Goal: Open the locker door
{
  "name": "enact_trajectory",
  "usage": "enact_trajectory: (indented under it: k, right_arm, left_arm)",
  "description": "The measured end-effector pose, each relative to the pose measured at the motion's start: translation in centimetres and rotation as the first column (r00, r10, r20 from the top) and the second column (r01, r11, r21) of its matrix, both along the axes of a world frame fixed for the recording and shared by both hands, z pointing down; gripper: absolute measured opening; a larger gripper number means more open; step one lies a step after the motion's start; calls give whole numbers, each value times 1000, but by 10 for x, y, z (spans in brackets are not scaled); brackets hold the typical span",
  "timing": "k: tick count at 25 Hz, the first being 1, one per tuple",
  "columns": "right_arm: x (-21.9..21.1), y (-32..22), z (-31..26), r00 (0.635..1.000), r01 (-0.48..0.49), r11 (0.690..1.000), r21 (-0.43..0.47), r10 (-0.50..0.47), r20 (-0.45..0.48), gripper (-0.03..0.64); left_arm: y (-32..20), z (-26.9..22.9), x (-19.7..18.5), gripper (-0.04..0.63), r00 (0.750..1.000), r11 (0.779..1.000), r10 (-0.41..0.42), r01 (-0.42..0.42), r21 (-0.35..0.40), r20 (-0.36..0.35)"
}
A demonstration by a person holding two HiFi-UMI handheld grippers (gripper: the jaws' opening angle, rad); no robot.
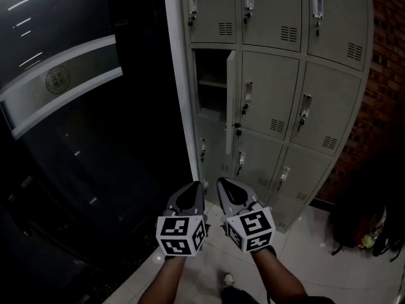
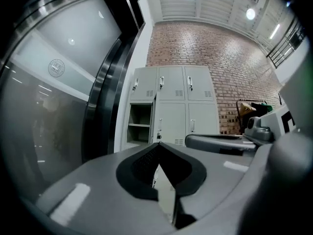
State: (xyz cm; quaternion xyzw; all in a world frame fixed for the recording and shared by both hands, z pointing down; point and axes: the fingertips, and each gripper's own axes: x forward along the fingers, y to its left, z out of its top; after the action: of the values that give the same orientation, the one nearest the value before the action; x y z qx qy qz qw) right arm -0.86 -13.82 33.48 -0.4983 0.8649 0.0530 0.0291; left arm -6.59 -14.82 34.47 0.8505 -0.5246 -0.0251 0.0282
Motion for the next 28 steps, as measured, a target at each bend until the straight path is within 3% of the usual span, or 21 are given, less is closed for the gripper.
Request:
enact_trajectory:
  k: [14,28]
  right_arm:
    - [3,121,22,999,-34,999,-25,34,-7,0]
    - [42,167,24,998,-55,998,-21,55,-3,0]
  left_arm:
    - [128,24,9,5,1000,1000,21,-21,7,-8]
    - [168,25,52,5,999,999,40,-40,4,-22]
